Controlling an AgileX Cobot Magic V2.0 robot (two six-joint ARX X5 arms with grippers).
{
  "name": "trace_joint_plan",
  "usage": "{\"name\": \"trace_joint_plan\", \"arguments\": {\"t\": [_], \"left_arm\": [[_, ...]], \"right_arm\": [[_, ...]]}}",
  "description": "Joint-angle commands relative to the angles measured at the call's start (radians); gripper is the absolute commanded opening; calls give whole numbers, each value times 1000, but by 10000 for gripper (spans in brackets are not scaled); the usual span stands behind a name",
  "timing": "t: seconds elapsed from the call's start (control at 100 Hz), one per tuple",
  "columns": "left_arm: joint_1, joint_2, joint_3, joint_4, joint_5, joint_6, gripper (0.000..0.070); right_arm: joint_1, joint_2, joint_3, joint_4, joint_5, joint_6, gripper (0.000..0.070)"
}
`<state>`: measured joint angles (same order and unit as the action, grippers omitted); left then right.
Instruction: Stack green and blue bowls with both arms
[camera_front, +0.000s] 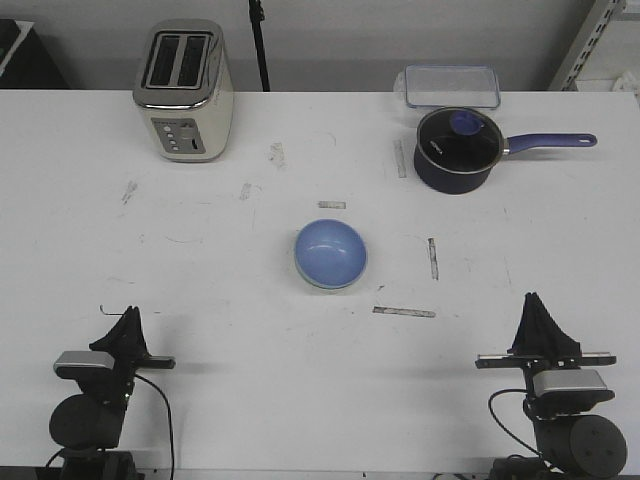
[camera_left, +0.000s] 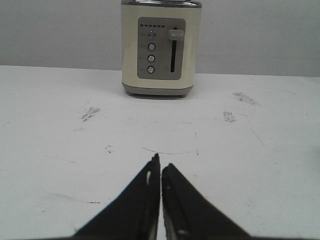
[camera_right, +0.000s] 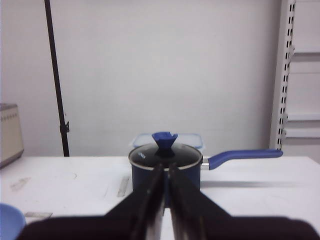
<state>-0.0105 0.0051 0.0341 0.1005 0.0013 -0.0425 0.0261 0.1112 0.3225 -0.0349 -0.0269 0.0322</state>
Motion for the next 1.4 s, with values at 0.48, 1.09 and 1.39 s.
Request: {"name": "trace_joint_plan", "arguments": {"t": [0.48, 1.09, 1.39], "left_arm": [[1, -2, -22, 13, -2, 8, 2], [1, -2, -22, 12, -2, 8, 2], [1, -2, -22, 12, -2, 8, 2]], "right_arm": [[1, -110, -259, 64, 34, 12, 7], [1, -110, -310, 64, 33, 33, 7], [1, -110, -310, 64, 33, 33, 7]]}}
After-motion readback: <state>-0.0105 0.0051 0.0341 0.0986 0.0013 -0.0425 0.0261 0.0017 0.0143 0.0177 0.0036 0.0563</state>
